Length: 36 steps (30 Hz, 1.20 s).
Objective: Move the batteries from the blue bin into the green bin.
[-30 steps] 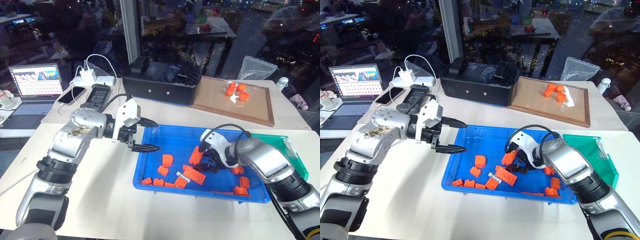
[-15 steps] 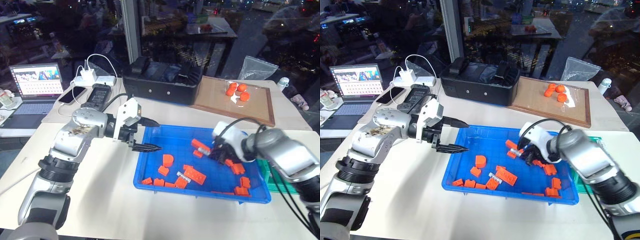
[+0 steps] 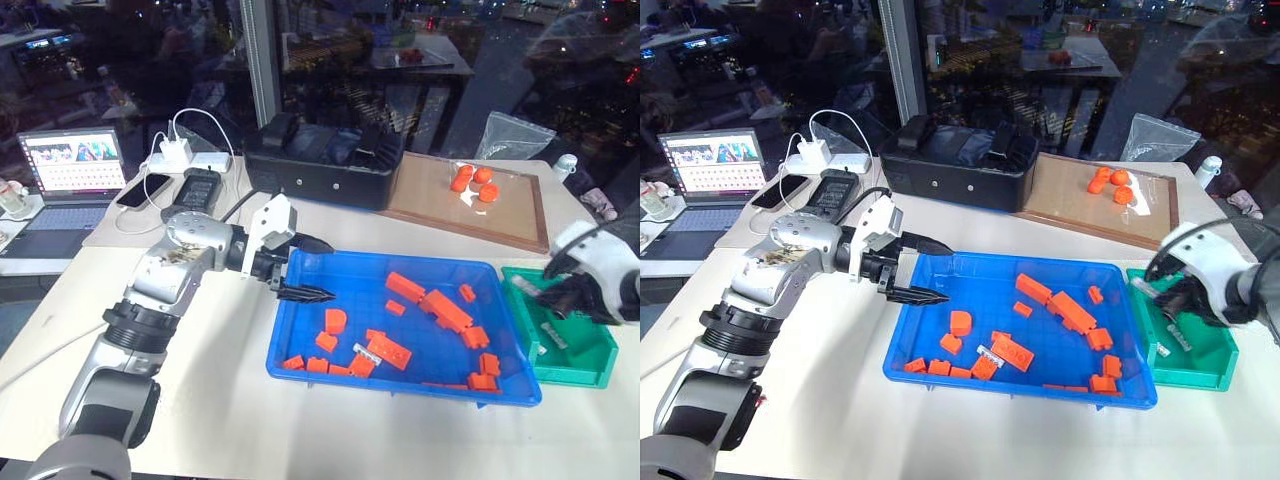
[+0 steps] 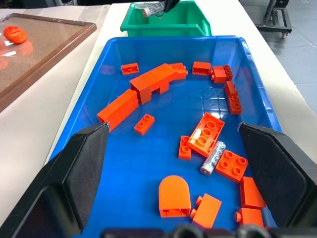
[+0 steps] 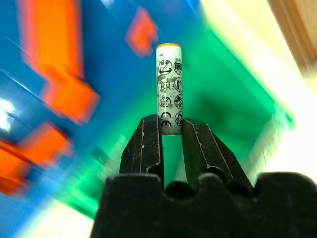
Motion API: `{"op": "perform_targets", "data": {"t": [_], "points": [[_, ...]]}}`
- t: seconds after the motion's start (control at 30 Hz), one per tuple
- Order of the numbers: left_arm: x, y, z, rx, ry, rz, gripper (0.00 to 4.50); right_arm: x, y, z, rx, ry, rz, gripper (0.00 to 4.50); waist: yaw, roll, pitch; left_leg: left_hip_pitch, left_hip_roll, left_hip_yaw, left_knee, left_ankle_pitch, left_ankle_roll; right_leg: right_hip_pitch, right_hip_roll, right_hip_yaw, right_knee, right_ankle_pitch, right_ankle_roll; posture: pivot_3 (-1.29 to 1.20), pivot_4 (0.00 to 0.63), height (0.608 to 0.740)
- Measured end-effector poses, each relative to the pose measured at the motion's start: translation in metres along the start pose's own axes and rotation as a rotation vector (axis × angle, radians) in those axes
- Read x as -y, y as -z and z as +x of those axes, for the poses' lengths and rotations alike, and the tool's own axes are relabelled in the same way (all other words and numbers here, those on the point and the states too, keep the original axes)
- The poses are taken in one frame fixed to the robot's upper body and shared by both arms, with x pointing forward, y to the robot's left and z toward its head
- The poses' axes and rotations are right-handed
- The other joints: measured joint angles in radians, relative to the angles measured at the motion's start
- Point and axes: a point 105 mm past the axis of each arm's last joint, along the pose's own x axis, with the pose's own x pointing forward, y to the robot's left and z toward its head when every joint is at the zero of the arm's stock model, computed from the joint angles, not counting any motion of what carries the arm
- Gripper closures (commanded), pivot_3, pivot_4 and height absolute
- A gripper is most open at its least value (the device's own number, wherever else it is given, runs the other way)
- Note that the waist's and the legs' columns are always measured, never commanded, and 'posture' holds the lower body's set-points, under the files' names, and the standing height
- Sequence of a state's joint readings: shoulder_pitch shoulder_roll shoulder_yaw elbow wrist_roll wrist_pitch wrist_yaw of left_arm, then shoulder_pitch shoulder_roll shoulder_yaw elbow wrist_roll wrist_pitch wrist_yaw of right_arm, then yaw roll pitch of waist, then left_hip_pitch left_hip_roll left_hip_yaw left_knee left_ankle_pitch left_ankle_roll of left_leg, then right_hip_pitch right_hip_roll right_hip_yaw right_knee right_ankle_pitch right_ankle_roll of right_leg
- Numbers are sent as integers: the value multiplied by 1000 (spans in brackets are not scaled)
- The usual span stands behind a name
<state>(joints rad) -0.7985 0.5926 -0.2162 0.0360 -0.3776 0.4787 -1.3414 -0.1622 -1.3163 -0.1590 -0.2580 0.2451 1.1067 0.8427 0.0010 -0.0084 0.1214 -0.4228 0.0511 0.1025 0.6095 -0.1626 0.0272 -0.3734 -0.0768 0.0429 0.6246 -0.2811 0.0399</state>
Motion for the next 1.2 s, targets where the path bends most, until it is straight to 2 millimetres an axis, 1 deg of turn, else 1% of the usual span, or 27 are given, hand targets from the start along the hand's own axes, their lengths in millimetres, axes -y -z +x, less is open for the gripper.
{"op": "perform_targets", "data": {"t": [0.03,0.1,0.17,0.23,0.27,0.3,0.37,0.4,0.43,0.47,0.5,0.53,0.57,0.6,0.67,0.73,0.77,0.8,0.83,0.87,0.93,1.03,1.1,1.13,1.2], "points": [[0,0,0,0,2,0,0,1,5,2,-13,10,-1,3247,-2,0,0,0,0,0,0,0,0,0,0,0,0,0,0,0,150,740],[0,0,0,-1,2,0,0,0,5,6,3,9,8,2701,-8,-1,0,0,0,-1,0,0,0,0,1,0,0,0,0,0,150,740],[0,0,0,-1,2,1,0,-3,-1,10,47,4,9,2004,-13,-1,1,0,0,-2,0,0,0,1,1,0,0,0,0,0,150,740],[0,0,-1,-4,0,0,0,2,-16,8,101,27,0,1431,-16,0,2,0,-1,-2,0,0,0,0,1,1,0,0,1,0,150,740],[0,0,-1,-6,-1,1,0,5,-27,4,135,40,-15,952,-17,0,3,1,-1,-2,0,0,0,0,1,1,1,-1,1,0,150,740],[0,0,-2,-8,-2,2,0,7,-38,0,171,51,-33,657,-17,1,3,1,-1,-2,0,0,0,0,1,1,1,-1,1,0,150,740],[0,0,-2,-11,-3,3,0,6,-56,-8,229,52,-70,36,-15,1,3,1,-1,-2,0,0,0,0,1,1,1,-1,1,0,150,740],[1,0,-4,-18,-8,5,0,-5,-71,-10,279,12,-108,36,-16,2,2,1,0,-2,0,0,0,0,1,1,1,-1,1,0,150,740],[1,1,-5,-22,-11,6,0,-21,-85,-13,335,-47,-161,36,-18,2,2,1,0,-3,-1,0,0,0,2,1,1,-1,0,0,150,740],[1,1,-6,-25,-13,6,0,-49,-99,-13,392,-156,-223,36,-19,2,2,1,0,-4,-1,0,0,1,3,1,1,-1,0,0,150,740],[1,1,-6,-25,-14,5,0,-75,-107,-13,425,-254,-282,36,-19,2,2,1,0,-5,-1,0,0,1,3,0,1,-1,0,0,150,740],[1,1,-5,-26,-15,3,0,-101,-110,-12,442,-355,-341,36,-16,2,2,0,0,-6,-1,0,0,1,3,0,1,-2,0,0,150,740],[1,2,-6,-28,-17,-1,0,-123,-110,-8,443,-435,-384,36,-13,2,2,0,0,-6,-1,0,0,1,3,-1,1,-2,0,0,150,740],[1,3,-6,-31,-20,-6,0,-137,-110,-5,442,-483,-418,36,-10,2,2,-1,-1,-7,0,0,0,1,2,-1,1,-2,0,0,150,740],[1,3,-7,-34,-27,-8,0,-152,-108,3,420,-528,-466,36,-1,2,2,-1,-2,-5,1,0,0,0,0,-1,1,-2,1,0,150,740],[1,4,-8,-38,-32,-10,0,-161,-113,6,424,-546,-504,36,1,1,2,-1,-2,-5,3,0,0,1,0,-1,0,-2,1,0,150,740],[1,5,-9,-42,-35,-10,0,-167,-119,8,443,-561,-518,36,-1,0,2,-1,-1,-5,3,0,0,1,0,-1,1,-2,1,0,150,740],[1,5,-9,-43,-37,-7,0,-183,-129,12,475,-601,-540,36,-5,-1,1,-1,-1,-6,3,0,0,1,1,-1,1,-2,0,0,150,740],[2,4,-9,-42,-35,-4,0,-189,-130,13,480,-621,-552,36,-5,-1,1,-1,-1,-6,3,0,0,1,2,-1,2,-2,0,0,150,740],[3,4,-8,-42,-34,0,0,-201,-130,18,471,-654,-582,36,-7,-1,1,0,-1,-6,2,0,0,1,2,-1,3,-2,-1,0,150,740],[3,4,-9,-45,-40,3,0,-214,-127,28,440,-699,-586,36,-6,-1,1,-1,-1,-7,2,0,0,0,2,-2,4,-3,-1,0,150,740],[5,8,-11,-57,-47,-4,0,-221,-123,35,394,-707,-622,813,-4,-1,1,-1,-1,-7,2,0,0,0,2,-2,4,-3,-1,0,150,740],[6,11,-13,-68,-53,-13,0,-220,-122,37,383,-698,-634,1524,-4,-1,1,-1,-1,-7,2,0,0,0,2,-2,5,-3,-1,0,150,740],[7,11,-14,-70,-56,-17,0,-221,-123,37,383,-696,-638,1793,-4,-1,1,-1,-1,-7,2,0,0,0,2,-2,5,-3,-1,0,150,740],[7,10,-15,-72,-60,-15,0,-223,-125,37,386,-697,-646,1793,-4,-1,1,0,-1,-7,2,0,0,0,2,-2,5,-3,-1,0,150,740]]}}
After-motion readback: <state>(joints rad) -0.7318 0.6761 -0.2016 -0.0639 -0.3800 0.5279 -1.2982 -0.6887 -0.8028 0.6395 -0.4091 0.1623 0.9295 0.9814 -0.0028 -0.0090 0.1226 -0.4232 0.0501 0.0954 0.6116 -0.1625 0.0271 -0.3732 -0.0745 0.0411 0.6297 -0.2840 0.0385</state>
